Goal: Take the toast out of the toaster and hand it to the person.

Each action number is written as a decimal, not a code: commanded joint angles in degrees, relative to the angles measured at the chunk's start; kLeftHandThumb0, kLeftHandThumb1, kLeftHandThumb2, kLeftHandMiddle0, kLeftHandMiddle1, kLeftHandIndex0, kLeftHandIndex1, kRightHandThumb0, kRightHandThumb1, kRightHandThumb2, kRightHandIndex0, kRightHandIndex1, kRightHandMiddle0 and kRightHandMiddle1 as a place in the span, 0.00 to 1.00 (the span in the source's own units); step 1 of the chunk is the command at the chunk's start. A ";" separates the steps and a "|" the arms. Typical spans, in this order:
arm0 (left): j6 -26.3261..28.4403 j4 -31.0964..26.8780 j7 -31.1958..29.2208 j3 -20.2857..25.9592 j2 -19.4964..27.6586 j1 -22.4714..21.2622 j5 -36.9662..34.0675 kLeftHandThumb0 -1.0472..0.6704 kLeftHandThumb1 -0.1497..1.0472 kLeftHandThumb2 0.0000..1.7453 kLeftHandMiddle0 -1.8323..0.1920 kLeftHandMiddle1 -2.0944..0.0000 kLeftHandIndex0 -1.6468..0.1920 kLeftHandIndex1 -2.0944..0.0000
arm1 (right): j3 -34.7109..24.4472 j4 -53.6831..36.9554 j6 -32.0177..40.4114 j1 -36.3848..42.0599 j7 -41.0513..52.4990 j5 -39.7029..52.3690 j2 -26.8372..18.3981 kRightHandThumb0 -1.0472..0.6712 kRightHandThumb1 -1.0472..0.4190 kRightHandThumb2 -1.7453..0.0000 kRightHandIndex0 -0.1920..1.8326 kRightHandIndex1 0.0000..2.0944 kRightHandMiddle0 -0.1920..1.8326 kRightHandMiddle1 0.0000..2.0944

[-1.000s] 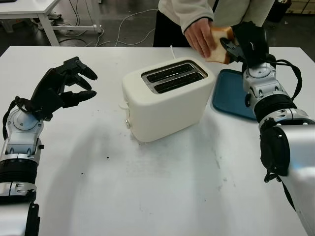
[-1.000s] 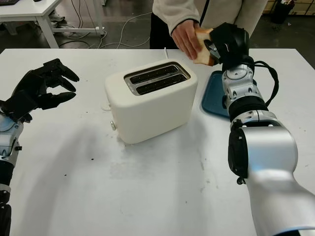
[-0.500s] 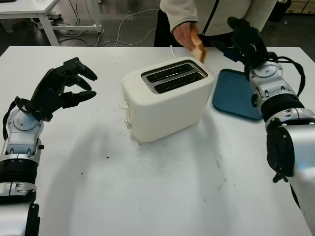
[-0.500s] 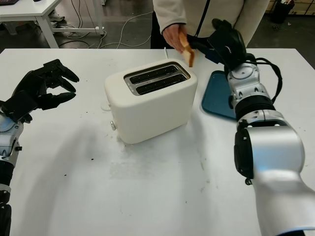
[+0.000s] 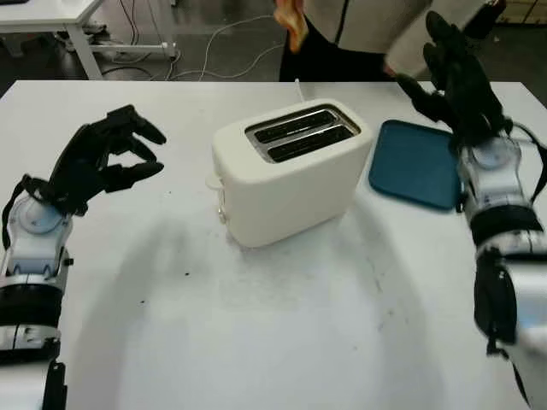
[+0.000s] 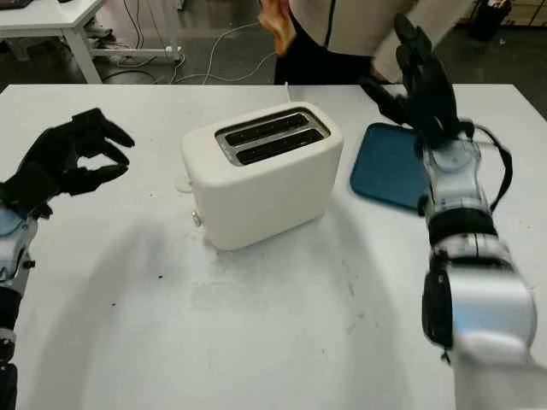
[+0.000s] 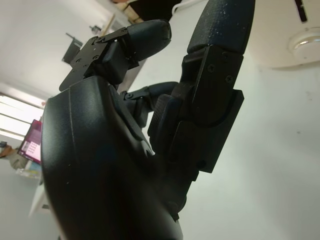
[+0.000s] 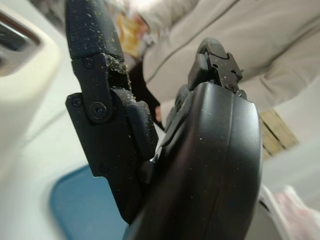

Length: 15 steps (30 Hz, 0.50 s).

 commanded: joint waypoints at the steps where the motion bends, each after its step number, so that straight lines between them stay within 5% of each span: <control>1: 0.89 -2.20 0.89 0.93 -0.87 2.16 -0.89 0.00 0.89 0.01 0.67 0.38 0.65 0.43 | -1.18 -8.66 2.59 6.77 2.54 4.75 2.56 0.07 0.09 0.95 0.10 0.01 0.12 0.01; 8: 7.28 -10.94 2.16 2.51 -2.74 8.39 -2.69 0.00 0.87 0.00 0.63 0.42 0.61 0.46 | 1.33 -38.82 16.57 28.59 7.46 13.92 6.99 0.10 0.09 0.92 0.11 0.01 0.14 0.01; 15: 6.20 -16.27 6.27 3.15 -8.05 14.48 -2.74 0.00 0.87 0.00 0.67 0.39 0.65 0.43 | 5.69 -55.14 23.31 41.39 7.20 15.89 11.05 0.10 0.09 0.92 0.11 0.01 0.13 0.01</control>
